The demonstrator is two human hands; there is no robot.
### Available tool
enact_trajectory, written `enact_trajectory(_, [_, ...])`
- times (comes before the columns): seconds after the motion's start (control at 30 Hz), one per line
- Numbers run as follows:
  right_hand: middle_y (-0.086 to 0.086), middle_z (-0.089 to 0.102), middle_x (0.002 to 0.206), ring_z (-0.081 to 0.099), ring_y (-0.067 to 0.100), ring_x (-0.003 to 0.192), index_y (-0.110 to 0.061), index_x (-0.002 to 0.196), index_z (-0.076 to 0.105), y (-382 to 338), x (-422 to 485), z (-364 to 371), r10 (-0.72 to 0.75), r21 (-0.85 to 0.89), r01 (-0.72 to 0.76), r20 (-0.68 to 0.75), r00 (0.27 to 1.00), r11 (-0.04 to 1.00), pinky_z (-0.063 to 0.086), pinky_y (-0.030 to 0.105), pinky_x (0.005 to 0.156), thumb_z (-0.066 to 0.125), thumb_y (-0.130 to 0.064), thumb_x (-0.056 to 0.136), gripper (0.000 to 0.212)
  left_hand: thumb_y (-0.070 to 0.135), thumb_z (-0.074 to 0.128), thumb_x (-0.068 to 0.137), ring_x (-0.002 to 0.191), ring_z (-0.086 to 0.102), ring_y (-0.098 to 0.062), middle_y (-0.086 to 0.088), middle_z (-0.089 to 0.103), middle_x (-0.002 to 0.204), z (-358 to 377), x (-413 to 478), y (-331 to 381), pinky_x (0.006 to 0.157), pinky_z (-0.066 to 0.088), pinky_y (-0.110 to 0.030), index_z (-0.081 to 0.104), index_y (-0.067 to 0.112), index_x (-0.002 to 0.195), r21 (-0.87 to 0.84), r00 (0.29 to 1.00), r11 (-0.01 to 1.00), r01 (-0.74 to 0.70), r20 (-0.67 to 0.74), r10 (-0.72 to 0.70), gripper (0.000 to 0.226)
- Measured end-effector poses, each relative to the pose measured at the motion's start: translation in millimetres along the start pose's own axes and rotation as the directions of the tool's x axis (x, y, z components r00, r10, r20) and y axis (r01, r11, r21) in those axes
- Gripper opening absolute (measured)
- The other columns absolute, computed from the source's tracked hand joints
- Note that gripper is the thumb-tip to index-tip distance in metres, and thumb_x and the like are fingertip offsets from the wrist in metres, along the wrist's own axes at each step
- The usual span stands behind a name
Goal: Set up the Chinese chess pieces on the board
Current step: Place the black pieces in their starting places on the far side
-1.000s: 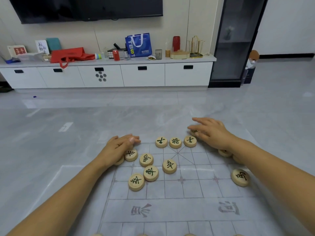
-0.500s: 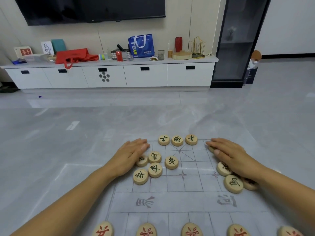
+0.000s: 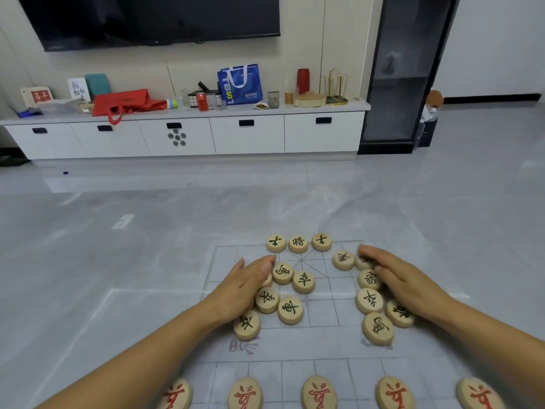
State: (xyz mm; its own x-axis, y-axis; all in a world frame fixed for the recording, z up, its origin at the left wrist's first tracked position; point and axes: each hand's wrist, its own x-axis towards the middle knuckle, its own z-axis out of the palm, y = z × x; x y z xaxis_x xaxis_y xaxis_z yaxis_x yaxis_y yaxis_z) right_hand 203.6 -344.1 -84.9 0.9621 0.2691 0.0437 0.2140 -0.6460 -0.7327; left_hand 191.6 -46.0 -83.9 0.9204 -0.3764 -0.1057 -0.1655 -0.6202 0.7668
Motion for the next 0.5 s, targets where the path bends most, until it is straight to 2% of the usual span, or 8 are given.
enact_trajectory(0.07, [-0.016,0.038,0.135,0.033,-0.001,0.126,-0.021,0.138,0.037,-5,3,8,-0.023,0.051,0.02,0.059,0.998,0.999,0.021,0.013,0.104,0.034,-0.009,0.097,0.043,0.089,0.003,0.062,0.138,0.018,0.005,0.016,0.03,0.149,8,5,8,0.118,0.002,-0.024,0.026,0.031,0.143,-0.02,0.999,1.0,-0.015,0.033,0.015,0.102])
enact_trajectory(0.17, [-0.011,0.045,0.131,0.039,0.003,0.124,-0.017,0.132,0.044,-4,6,0,0.001,0.146,0.01,-0.076,0.997,0.989,0.025,0.014,0.101,0.033,-0.006,0.097,0.039,0.066,0.021,0.081,0.13,0.038,-0.002,0.014,0.044,0.14,2,5,11,0.115,0.026,-0.034,0.042,0.034,0.133,-0.183,0.998,0.983,0.012,-0.066,-0.024,0.065])
enact_trajectory(0.2, [-0.006,0.049,0.128,0.042,0.007,0.12,-0.014,0.128,0.048,2,6,-7,0.018,0.122,0.0,-0.154,0.988,0.993,0.026,0.014,0.097,0.034,-0.004,0.096,0.037,0.061,0.025,0.083,0.123,0.044,-0.003,0.014,0.051,0.132,-6,4,7,0.11,0.031,-0.031,0.05,0.033,0.124,-0.173,0.988,0.985,0.006,-0.15,-0.033,0.056])
enact_trajectory(0.3, [0.007,0.058,0.118,0.054,0.018,0.103,-0.013,0.112,0.056,17,3,-22,0.108,0.13,-0.069,-0.316,0.943,0.989,0.033,0.023,0.09,0.035,-0.001,0.093,0.03,0.042,0.04,0.093,0.107,0.053,-0.013,0.007,0.058,0.109,-40,-1,-19,0.092,0.041,-0.025,0.056,0.026,0.103,0.059,0.918,0.997,0.043,-0.397,-0.016,0.025])
enact_trajectory(0.33, [0.008,0.06,0.114,0.057,0.017,0.095,-0.015,0.106,0.057,19,3,-23,0.137,0.175,-0.082,-0.326,0.935,0.981,0.036,0.025,0.086,0.036,-0.001,0.093,0.028,0.041,0.044,0.091,0.106,0.054,-0.016,0.006,0.058,0.106,-49,-3,-30,0.089,0.041,-0.024,0.057,0.025,0.101,0.105,0.907,0.992,0.068,-0.421,-0.018,0.023])
enact_trajectory(0.37, [0.008,0.061,0.11,0.057,0.013,0.09,-0.017,0.102,0.057,19,3,-22,0.147,0.194,-0.087,-0.317,0.937,0.977,0.038,0.024,0.081,0.037,-0.002,0.093,0.027,0.046,0.044,0.087,0.106,0.054,-0.017,0.006,0.058,0.106,-55,-5,-39,0.089,0.041,-0.026,0.059,0.023,0.101,0.149,0.908,0.985,0.093,-0.418,-0.022,0.031])
enact_trajectory(0.43, [0.005,0.061,0.106,0.057,0.012,0.09,-0.021,0.097,0.058,17,3,-19,0.118,0.168,-0.073,-0.277,0.954,0.983,0.039,0.018,0.077,0.04,-0.004,0.093,0.026,0.061,0.033,0.079,0.111,0.052,-0.017,0.008,0.059,0.11,-57,-5,-52,0.097,0.038,-0.035,0.064,0.022,0.106,0.26,0.916,0.96,0.109,-0.401,0.004,0.057])
enact_trajectory(0.5, [0.0,0.06,0.104,0.056,0.011,0.094,-0.028,0.092,0.059,16,2,-17,0.087,0.152,-0.049,-0.255,0.963,0.987,0.038,0.013,0.078,0.045,-0.007,0.092,0.026,0.067,0.022,0.074,0.117,0.047,-0.015,0.009,0.059,0.118,-53,-2,-61,0.1,0.032,-0.038,0.065,0.027,0.109,0.343,0.912,0.934,0.099,-0.407,0.053,0.068])
